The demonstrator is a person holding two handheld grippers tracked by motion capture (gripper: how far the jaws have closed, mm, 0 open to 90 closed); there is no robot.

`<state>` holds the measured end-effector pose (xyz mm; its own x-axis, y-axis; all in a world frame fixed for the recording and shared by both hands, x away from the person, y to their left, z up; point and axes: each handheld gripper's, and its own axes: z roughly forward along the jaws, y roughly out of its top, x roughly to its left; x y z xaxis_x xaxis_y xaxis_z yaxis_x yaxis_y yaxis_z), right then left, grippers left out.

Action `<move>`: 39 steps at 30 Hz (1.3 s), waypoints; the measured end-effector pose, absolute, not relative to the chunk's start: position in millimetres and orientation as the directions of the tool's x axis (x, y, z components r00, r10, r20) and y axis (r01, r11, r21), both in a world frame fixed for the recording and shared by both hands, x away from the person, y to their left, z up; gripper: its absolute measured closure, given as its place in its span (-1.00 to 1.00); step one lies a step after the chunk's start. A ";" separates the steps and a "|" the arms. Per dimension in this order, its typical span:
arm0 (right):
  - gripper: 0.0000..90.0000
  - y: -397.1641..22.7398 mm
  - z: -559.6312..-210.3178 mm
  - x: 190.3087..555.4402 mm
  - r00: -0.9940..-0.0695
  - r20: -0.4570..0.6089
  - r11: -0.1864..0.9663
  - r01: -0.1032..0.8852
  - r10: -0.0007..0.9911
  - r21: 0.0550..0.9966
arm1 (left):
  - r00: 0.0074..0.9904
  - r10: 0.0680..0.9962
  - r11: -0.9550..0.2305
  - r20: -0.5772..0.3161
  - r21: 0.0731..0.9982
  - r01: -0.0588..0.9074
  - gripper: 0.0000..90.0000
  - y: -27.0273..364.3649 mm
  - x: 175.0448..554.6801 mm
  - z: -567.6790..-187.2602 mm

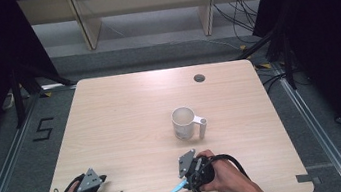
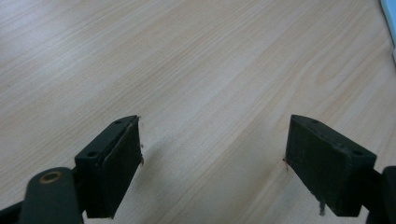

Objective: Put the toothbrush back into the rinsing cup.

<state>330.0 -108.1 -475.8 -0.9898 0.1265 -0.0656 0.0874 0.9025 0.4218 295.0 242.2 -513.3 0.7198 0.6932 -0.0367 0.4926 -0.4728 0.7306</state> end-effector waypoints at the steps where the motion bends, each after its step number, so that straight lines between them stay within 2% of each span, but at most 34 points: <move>1: 0.23 -107.0 -476.5 331.1 -0.991 -0.069 0.906 0.072 0.111 0.416 | 0.720 0.693 -0.473 -0.037 0.730 0.493 -0.60 242.4 294.9 -513.2; 4: 0.23 -105.4 -478.1 331.6 -0.992 -0.070 0.912 0.066 0.103 0.405 | 0.717 0.696 -0.465 -0.042 0.734 0.495 -0.60 242.0 294.9 -513.5; 8: 0.25 -104.9 -479.0 330.2 -0.986 -0.062 0.924 0.120 0.153 0.363 | 0.720 0.693 -0.474 -0.036 0.730 0.492 -0.60 242.4 294.9 -513.1; 11: 0.26 -103.6 -480.8 332.0 -0.992 -0.048 0.924 0.094 0.120 0.371 | 0.717 0.696 -0.466 -0.041 0.734 0.495 -0.60 242.0 294.7 -513.2; 16: 0.30 -102.1 -482.3 333.3 -0.992 -0.082 0.941 0.061 0.094 0.334 | 0.719 0.694 -0.472 -0.040 0.729 0.496 -0.60 242.1 294.9 -513.3; 19: 0.32 -100.7 -482.1 331.7 -0.990 -0.072 0.944 0.095 0.124 0.316 | 0.721 0.692 -0.474 -0.037 0.730 0.492 -0.60 242.6 295.1 -512.9; 23: 0.45 -99.6 -481.5 333.3 -0.993 -0.071 0.949 0.069 0.096 0.308 | 0.722 0.691 -0.476 -0.036 0.730 0.491 -0.60 242.4 294.9 -512.9; 29: 0.62 -102.4 -480.2 335.3 -0.992 -0.043 0.954 0.100 0.117 0.283 | 0.722 0.691 -0.476 -0.035 0.729 0.492 -0.60 242.4 294.8 -512.6; 30: 0.64 -102.4 -480.5 337.6 -0.994 -0.046 0.955 0.079 0.096 0.285 | 0.721 0.692 -0.475 -0.036 0.730 0.492 -0.60 242.2 294.9 -512.9; 31: 0.68 -103.0 -480.3 337.4 -0.992 -0.026 0.954 0.111 0.123 0.279 | 0.721 0.692 -0.474 -0.037 0.730 0.492 -0.60 242.1 294.9 -513.1; 39: 0.74 -101.7 -479.2 337.3 -0.988 -0.002 0.957 0.149 0.155 0.250 | 0.720 0.693 -0.473 -0.038 0.731 0.493 -0.60 242.0 294.8 -512.9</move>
